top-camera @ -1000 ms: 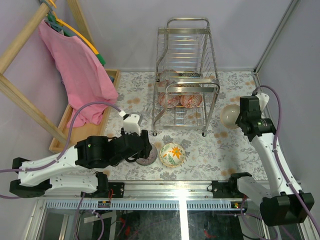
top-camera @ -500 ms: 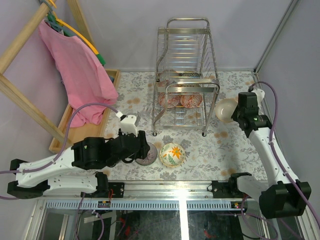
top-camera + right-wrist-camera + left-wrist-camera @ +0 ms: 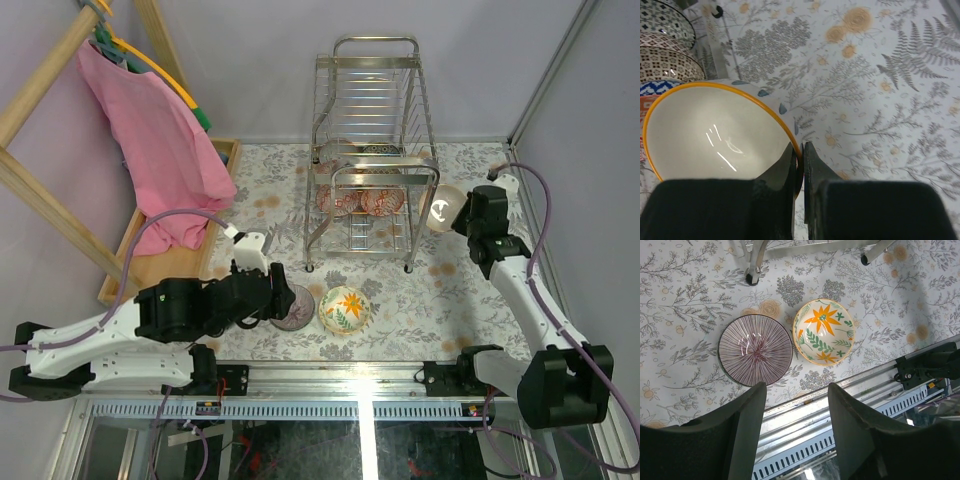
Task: Load the bowls into the dish rack
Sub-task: Place the bowl in the dish rack, then adjust the dish rack at the center of the board.
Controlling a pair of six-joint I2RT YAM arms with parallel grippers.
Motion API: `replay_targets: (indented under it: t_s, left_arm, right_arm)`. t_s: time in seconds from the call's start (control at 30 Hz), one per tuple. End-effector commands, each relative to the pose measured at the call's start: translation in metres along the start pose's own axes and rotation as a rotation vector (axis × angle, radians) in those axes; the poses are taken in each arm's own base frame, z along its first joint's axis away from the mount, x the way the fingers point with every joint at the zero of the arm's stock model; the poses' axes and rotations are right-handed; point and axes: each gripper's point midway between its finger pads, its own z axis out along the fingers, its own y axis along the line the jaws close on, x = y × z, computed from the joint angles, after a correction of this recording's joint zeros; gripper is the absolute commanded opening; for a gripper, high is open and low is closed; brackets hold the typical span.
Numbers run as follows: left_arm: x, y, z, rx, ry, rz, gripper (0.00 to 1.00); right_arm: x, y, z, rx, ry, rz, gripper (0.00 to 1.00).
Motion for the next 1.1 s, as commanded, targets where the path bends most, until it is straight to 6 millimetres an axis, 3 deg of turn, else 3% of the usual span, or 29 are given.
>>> replay_targets:
  t_s: [0.0,0.37,0.63,0.73,0.87,0.97,1.07]
  left_arm:
    - [-0.01,-0.002,0.002,0.016,-0.059,-0.022,0.52]
    - [-0.006,-0.003,0.007,0.037,-0.068,-0.018,0.53]
    - [-0.008,-0.002,0.009,0.034,-0.088,-0.015,0.53]
    - [-0.009,0.002,0.007,0.037,-0.097,-0.025,0.53]
    - [-0.008,0.009,0.004,0.04,-0.116,-0.049,0.53]
    - [-0.007,0.014,0.002,0.042,-0.127,-0.063,0.54]
    - [-0.007,0.015,0.003,0.041,-0.128,-0.06,0.54]
  right_arm:
    - [-0.041,0.042,0.014,-0.205,-0.205,0.071,0.0]
    - [-0.063,0.07,0.045,-0.329,-0.386,0.063,0.0]
    - [-0.051,0.103,0.066,-0.505,-0.428,0.006,0.0]
    - [-0.048,0.112,0.067,-0.569,-0.464,-0.008,0.0]
    - [-0.05,0.133,0.049,-0.673,-0.614,-0.099,0.0]
    - [-0.043,0.145,0.044,-0.702,-0.679,-0.164,0.0]
    - [-0.024,0.152,0.044,-0.715,-0.661,-0.186,0.0]
